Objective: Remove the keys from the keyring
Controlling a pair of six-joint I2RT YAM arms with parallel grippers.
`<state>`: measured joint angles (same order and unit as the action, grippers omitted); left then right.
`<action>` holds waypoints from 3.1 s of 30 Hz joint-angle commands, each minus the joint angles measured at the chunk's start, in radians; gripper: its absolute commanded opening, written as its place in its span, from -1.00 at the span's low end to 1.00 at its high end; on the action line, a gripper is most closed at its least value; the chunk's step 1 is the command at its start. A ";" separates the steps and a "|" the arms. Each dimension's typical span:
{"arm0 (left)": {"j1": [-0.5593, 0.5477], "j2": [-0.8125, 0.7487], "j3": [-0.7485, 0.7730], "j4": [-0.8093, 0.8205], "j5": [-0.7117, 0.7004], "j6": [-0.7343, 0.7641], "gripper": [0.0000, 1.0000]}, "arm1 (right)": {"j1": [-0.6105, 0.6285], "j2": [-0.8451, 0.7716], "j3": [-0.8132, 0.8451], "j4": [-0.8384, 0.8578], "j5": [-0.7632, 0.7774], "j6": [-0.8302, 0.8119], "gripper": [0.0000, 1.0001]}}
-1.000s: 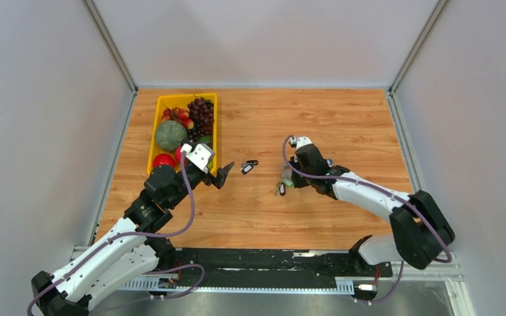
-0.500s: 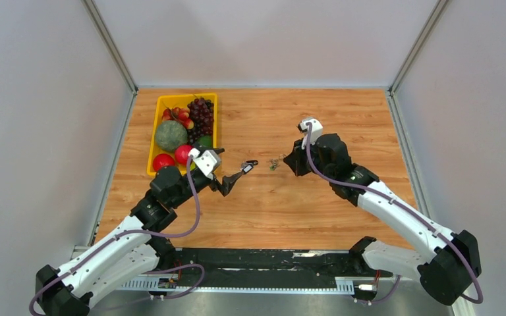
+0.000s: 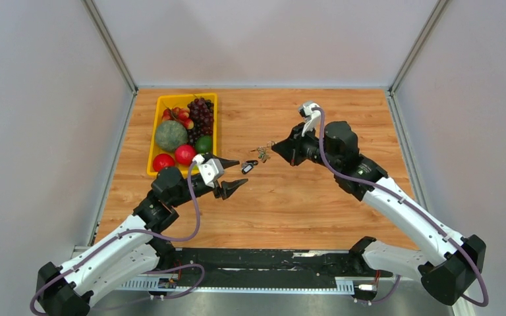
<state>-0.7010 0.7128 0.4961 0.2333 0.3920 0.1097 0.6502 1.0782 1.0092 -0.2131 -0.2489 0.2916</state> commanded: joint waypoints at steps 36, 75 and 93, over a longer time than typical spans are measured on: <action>-0.002 -0.039 0.008 0.062 0.083 0.030 0.07 | 0.186 -0.039 -0.007 0.279 -0.155 0.001 -1.00; -0.017 -0.038 0.005 0.031 0.032 0.092 -0.16 | 0.203 -0.094 -0.014 0.289 -0.121 0.008 -1.00; -0.018 -0.048 0.005 0.031 0.038 0.099 -0.03 | 0.203 -0.116 -0.041 0.285 -0.042 -0.017 -1.00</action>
<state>-0.7139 0.6758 0.4961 0.2497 0.4171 0.1879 0.8486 0.9813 0.9730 0.0055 -0.3222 0.2859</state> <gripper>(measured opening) 0.480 0.010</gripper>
